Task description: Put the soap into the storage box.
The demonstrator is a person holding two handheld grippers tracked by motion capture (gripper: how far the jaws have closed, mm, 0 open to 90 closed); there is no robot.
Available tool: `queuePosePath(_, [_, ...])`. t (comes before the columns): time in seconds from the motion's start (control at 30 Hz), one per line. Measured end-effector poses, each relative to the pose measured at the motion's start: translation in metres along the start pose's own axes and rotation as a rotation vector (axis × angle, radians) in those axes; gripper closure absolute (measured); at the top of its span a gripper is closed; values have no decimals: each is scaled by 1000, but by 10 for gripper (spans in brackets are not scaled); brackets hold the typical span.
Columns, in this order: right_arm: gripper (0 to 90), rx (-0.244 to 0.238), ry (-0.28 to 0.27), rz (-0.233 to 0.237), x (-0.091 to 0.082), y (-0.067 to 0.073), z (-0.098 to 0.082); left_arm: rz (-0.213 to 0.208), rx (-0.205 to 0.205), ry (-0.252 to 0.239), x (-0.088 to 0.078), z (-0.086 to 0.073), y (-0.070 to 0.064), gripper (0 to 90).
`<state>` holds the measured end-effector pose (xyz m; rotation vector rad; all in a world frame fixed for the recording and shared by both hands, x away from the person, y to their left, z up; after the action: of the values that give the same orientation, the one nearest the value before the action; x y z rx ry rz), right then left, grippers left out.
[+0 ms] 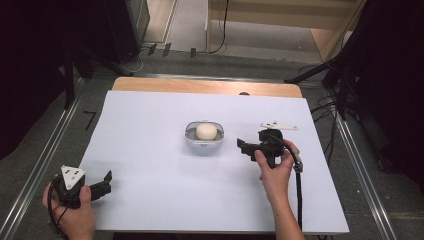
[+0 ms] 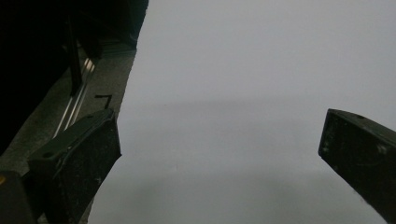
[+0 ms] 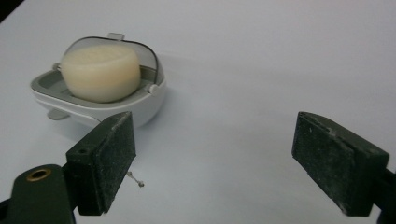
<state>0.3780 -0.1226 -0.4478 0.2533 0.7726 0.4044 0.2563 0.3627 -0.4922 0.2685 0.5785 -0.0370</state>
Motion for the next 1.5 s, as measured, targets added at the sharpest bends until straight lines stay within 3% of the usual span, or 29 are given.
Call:
queuePosePath(0.27, [136, 21, -1, -20, -9, -25, -12, -1, -1, 0, 0, 0, 0, 0])
queuePosePath(1.5, [138, 114, -41, -108, -43, -100, -53, 0, 3, -2, 0, 0, 0, 0])
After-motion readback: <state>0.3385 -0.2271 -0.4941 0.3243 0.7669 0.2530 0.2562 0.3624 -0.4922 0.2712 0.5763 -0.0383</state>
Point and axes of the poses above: each handheld gripper's, and its own axes: x roughly forward along the jaws, z roughly out of its top, y roughly to its left, the point moved 5 cm from there along x, roughly forward along the jaws, and after that the axes turned 9 degrees about x, right-handed, at the moved point
